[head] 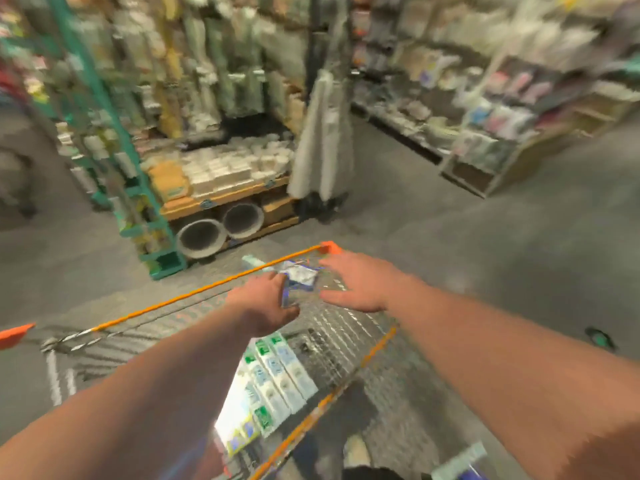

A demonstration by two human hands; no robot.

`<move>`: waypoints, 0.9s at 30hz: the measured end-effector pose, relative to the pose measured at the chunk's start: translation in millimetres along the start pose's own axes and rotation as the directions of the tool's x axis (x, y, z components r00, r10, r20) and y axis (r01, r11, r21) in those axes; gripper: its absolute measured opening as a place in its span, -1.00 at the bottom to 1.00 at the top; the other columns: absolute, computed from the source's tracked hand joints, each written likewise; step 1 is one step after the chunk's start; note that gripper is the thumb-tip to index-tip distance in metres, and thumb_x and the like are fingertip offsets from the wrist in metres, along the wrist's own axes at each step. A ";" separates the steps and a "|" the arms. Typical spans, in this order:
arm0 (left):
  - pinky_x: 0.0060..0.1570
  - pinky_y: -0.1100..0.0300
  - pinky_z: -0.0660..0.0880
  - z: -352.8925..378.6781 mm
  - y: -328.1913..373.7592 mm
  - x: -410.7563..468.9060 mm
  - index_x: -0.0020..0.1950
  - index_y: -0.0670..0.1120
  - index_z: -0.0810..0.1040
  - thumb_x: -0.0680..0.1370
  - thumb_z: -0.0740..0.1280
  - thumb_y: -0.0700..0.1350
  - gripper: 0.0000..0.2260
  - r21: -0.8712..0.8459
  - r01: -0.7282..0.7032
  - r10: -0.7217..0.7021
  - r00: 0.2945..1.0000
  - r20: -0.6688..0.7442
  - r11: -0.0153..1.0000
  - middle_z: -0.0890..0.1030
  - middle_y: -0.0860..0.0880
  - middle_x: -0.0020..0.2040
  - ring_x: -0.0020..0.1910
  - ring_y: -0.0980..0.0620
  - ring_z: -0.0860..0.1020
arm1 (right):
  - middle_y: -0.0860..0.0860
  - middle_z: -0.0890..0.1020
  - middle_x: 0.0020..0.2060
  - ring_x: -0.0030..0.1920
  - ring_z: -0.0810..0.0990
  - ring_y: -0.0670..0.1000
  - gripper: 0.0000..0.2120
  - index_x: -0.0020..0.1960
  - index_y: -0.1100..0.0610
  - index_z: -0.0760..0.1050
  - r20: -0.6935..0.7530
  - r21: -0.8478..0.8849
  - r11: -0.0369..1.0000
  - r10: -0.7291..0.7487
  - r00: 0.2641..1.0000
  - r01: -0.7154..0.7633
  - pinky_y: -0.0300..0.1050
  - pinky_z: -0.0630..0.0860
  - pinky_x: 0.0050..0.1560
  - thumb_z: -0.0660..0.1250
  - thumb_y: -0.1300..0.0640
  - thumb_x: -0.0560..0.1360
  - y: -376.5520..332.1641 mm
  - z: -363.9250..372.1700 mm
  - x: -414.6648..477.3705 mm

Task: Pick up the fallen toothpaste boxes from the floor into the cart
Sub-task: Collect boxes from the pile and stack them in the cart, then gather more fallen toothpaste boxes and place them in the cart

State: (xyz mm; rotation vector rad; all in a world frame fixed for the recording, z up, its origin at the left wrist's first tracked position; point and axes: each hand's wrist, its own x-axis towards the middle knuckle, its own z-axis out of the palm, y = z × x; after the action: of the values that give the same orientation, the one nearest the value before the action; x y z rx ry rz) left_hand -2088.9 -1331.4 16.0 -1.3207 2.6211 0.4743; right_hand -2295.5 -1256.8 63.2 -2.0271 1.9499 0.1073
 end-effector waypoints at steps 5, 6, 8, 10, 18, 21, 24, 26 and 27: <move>0.35 -0.02 0.41 1.6 138.5 2.9 0.57 0.00 0.25 0.55 0.27 0.31 -0.31 0.058 -0.314 0.314 0.949 0.014 0.947 0.34 -0.06 0.54 0.45 -0.13 0.39 | 0.10 0.43 0.47 0.45 0.40 0.13 -0.31 0.57 0.01 0.26 -0.082 0.037 0.950 0.311 0.947 -0.309 0.02 0.37 0.41 0.29 -0.28 0.55 71.4 5.9 -133.0; 0.37 -0.01 0.39 6.5 164.7 -0.4 0.59 -0.01 0.24 0.56 0.27 0.30 -0.31 0.086 -0.374 0.372 0.927 0.032 0.924 0.31 -0.06 0.56 0.47 -0.12 0.37 | 0.09 0.43 0.47 0.45 0.40 0.13 -0.31 0.57 0.00 0.26 -0.088 0.073 0.930 0.367 0.926 -0.361 -0.01 0.36 0.41 0.29 -0.29 0.55 85.9 11.3 -161.1; 0.39 0.00 0.37 18.8 215.4 -8.0 0.59 -0.02 0.24 0.56 0.27 0.28 -0.32 0.142 -0.488 0.481 0.873 0.079 0.861 0.32 -0.08 0.55 0.48 -0.13 0.36 | 0.07 0.45 0.45 0.44 0.42 0.14 -0.30 0.57 -0.03 0.27 -0.102 0.134 0.883 0.463 0.880 -0.449 0.01 0.37 0.41 0.29 -0.32 0.54 110.4 24.3 -220.6; 0.39 0.01 0.36 34.1 263.9 -17.1 0.58 -0.02 0.24 0.56 0.27 0.27 -0.32 0.178 -0.572 0.555 0.820 0.136 0.801 0.33 -0.08 0.54 0.46 -0.14 0.37 | 0.11 0.42 0.47 0.46 0.39 0.14 -0.28 0.58 0.02 0.25 -0.091 0.161 0.821 0.566 0.820 -0.548 0.02 0.34 0.44 0.29 -0.30 0.55 129.2 42.8 -280.5; 0.39 -0.01 0.38 112.1 451.9 -94.3 0.59 -0.03 0.24 0.54 0.27 0.29 -0.29 0.163 -0.823 0.764 0.567 0.309 0.544 0.34 -0.08 0.54 0.47 -0.12 0.37 | 0.13 0.46 0.42 0.40 0.45 0.15 -0.26 0.57 0.02 0.25 -0.013 0.313 0.547 0.820 0.573 -0.776 0.05 0.40 0.38 0.28 -0.34 0.52 162.8 116.0 -495.5; 0.38 -0.05 0.39 146.2 503.1 -123.5 0.58 -0.03 0.25 0.49 0.25 0.32 -0.25 0.142 -0.868 0.796 0.493 0.350 0.475 0.34 -0.07 0.54 0.47 -0.11 0.37 | 0.12 0.47 0.43 0.40 0.45 0.15 -0.25 0.57 0.01 0.25 0.021 0.340 0.459 0.869 0.495 -0.821 0.02 0.40 0.36 0.29 -0.34 0.51 170.6 145.5 -557.1; 0.36 -0.10 0.42 181.1 532.7 -141.3 0.57 -0.04 0.25 0.46 0.22 0.33 -0.24 0.129 -0.889 0.797 0.452 0.401 0.440 0.35 -0.08 0.53 0.46 -0.13 0.38 | 0.13 0.46 0.43 0.40 0.45 0.16 -0.25 0.57 0.03 0.25 0.078 0.362 0.391 0.892 0.445 -0.846 0.04 0.40 0.37 0.29 -0.33 0.52 174.4 179.9 -600.5; 0.37 -0.09 0.40 201.5 543.0 -150.0 0.57 -0.07 0.26 0.49 0.24 0.32 -0.25 0.131 -0.903 0.786 0.422 0.452 0.410 0.36 -0.10 0.52 0.46 -0.14 0.38 | 0.16 0.46 0.43 0.40 0.45 0.18 -0.25 0.57 0.06 0.25 0.117 0.383 0.355 0.897 0.426 -0.853 0.03 0.40 0.37 0.29 -0.31 0.52 175.0 202.1 -619.5; 0.38 -0.09 0.40 209.8 547.0 -153.2 0.57 -0.08 0.25 0.48 0.22 0.33 -0.23 0.134 -0.909 0.779 0.407 0.476 0.394 0.35 -0.11 0.53 0.46 -0.14 0.37 | 0.17 0.46 0.43 0.40 0.45 0.18 -0.25 0.57 0.07 0.25 0.137 0.390 0.340 0.898 0.419 -0.856 0.02 0.40 0.38 0.29 -0.30 0.53 175.5 211.1 -626.6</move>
State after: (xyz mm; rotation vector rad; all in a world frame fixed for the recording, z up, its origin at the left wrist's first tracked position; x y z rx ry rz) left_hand -2436.4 -837.2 -24.0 0.3745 2.6597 0.2269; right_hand -2471.8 -598.4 5.2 -0.5030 2.6385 -0.1614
